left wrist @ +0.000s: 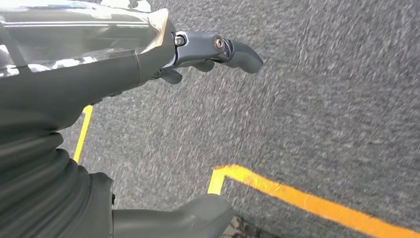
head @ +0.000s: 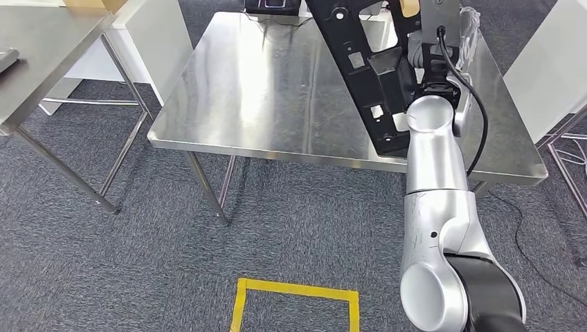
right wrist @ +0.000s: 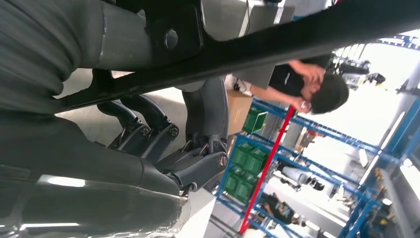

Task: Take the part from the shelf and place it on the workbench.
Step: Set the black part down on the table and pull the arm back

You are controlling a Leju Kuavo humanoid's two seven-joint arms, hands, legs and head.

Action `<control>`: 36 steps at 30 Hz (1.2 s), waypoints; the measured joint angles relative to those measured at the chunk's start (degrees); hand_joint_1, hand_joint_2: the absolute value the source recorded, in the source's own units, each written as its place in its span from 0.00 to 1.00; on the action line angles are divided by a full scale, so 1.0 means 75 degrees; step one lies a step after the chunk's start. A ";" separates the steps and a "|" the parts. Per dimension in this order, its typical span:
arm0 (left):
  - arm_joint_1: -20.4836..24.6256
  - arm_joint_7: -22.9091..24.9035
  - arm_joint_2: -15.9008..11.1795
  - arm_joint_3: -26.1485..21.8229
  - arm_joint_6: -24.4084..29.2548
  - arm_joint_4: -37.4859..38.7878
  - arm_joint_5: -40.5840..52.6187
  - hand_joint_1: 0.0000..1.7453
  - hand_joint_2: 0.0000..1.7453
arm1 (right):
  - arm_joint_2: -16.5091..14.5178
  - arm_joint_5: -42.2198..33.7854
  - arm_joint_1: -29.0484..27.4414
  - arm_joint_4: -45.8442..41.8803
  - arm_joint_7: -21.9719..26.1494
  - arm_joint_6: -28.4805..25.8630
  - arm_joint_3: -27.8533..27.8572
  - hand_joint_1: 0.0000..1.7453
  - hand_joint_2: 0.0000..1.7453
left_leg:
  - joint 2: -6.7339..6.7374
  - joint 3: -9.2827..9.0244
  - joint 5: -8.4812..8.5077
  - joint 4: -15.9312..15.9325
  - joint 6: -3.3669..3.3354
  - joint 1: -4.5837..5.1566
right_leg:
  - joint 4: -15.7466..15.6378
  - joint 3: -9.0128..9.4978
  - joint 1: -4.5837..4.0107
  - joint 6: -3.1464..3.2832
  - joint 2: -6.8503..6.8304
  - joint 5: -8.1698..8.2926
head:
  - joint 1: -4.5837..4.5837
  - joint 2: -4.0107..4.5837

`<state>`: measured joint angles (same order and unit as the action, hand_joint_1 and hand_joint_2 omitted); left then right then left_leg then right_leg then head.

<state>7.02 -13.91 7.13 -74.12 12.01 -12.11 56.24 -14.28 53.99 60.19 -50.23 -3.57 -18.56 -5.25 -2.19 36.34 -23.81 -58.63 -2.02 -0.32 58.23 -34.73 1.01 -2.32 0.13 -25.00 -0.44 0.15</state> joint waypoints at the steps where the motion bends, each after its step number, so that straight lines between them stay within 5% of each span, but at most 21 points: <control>1: -0.0003 0.0000 0.0011 0.0000 0.0000 0.0000 -0.0012 0.00 1.00 | -0.0001 0.0003 0.0002 0.0001 0.0001 0.0000 -0.0004 1.00 1.00 | 0.0004 -0.0009 0.0007 0.0014 -0.0007 -0.0010 | 0.0001 0.0000 -0.0013 0.0001 0.0006 0.0001 | 0.0001 0.0000; 15: 0.0001 0.0063 0.0076 0.0090 0.0005 0.0000 0.0085 0.00 1.00 | 0.0005 0.0110 0.0006 0.0067 0.0079 -0.0066 -0.0011 1.00 1.00 | 0.0012 -0.0045 0.0032 0.0097 0.0169 -0.0033 | 0.0007 -0.0008 -0.0054 0.0057 0.0017 -0.0001 | 0.0004 0.0000; 19: 0.0000 0.0087 0.0055 0.0142 -0.0047 0.0003 0.0142 0.00 1.00 | 0.0021 0.0101 -0.0015 0.0028 0.0125 -0.0074 -0.0005 1.00 1.00 | 0.0021 -0.0151 0.0068 0.0245 0.0007 -0.0015 | -0.0115 0.0058 -0.0011 -0.0015 0.0009 0.0034 | 0.0002 0.0000; 21: 0.0003 0.0089 0.0058 0.0161 -0.0066 0.0003 0.0172 0.00 1.00 | 0.0056 0.0109 -0.0028 -0.0012 0.0130 -0.0084 0.0001 1.00 1.00 | 0.0047 -0.0316 0.0163 0.0483 -0.0047 -0.0066 | 0.0204 -0.0088 -0.0037 -0.0017 0.0003 -0.0122 | 0.0016 0.0000; 23: 0.0008 0.0089 0.0060 0.0181 -0.0085 0.0003 0.0181 0.00 1.00 | 0.0106 0.0122 -0.0065 -0.0035 0.0128 -0.0087 0.0008 1.00 1.00 | 0.0065 -0.0375 0.0187 0.0557 -0.0059 -0.0104 | 0.1121 -0.0562 -0.0006 -0.0016 0.0002 -0.0477 | 0.0022 0.0000; 25: 0.0005 0.0089 0.0063 0.0189 -0.0114 0.0003 0.0184 0.00 1.00 | 0.0152 0.0138 -0.0165 -0.0063 0.0114 -0.0087 0.0023 1.00 1.00 | 0.0060 -0.0379 0.0166 0.0547 -0.0031 -0.0131 | 0.1875 -0.0987 0.0057 -0.0096 0.0000 -0.0676 | 0.0021 0.0000; 26: 0.0001 0.0089 0.0068 0.0189 -0.0133 0.0003 0.0184 0.00 1.00 | 0.0172 0.0147 -0.0215 -0.0082 0.0106 -0.0087 0.0035 1.00 1.00 | 0.0054 -0.0381 0.0145 0.0529 0.0001 -0.0156 | 0.1865 -0.1012 0.0101 -0.0182 -0.0001 -0.0611 | 0.0023 0.0000; 29: -0.0002 0.0089 0.0068 0.0189 -0.0184 0.0001 0.0182 0.00 1.00 | 0.0205 0.0184 -0.0256 -0.0140 0.0087 -0.0074 0.0057 1.00 1.00 | 0.0038 -0.0344 -0.0011 0.0333 0.0214 -0.0241 | 0.0547 -0.0373 0.0239 -0.0494 0.0008 -0.0051 | 0.0034 0.0000; 30: 0.0003 0.0089 0.0062 0.0189 -0.0195 0.0001 0.0181 0.00 1.00 | 0.0207 0.0197 -0.0254 -0.0152 0.0081 -0.0061 0.0054 1.00 1.00 | 0.0037 -0.0317 -0.0081 0.0239 0.0296 -0.0251 | 0.0212 -0.0190 0.0257 -0.0482 0.0024 0.0048 | 0.0026 0.0000; 32: 0.0009 0.0087 0.0054 0.0191 -0.0216 0.0002 0.0180 0.00 1.00 | 0.0225 0.0213 -0.0271 -0.0164 0.0057 -0.0038 0.0060 1.00 1.00 | 0.0023 -0.0284 -0.0166 0.0147 0.0399 -0.0244 | 0.0082 -0.0089 0.0217 -0.0300 0.0052 0.0030 | 0.0014 0.0000; 36: 0.0005 0.0079 0.0083 0.0192 -0.0238 0.0009 0.0174 0.00 1.00 | 0.0230 0.0230 -0.0277 -0.0200 0.0032 -0.0015 0.0067 1.00 1.00 | 0.0147 -0.0134 -0.0393 -0.0223 0.0459 -0.0301 | 0.0114 -0.0055 0.0194 0.0019 0.0054 -0.0031 | -0.0017 0.0000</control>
<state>7.06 -13.32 7.75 -72.68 10.22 -12.04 57.54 -12.56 55.71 58.11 -51.72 -3.33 -18.67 -4.74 -1.08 35.34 -26.76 -60.30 1.41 -2.58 59.09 -35.15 2.47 -2.17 0.53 -25.23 -0.57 0.15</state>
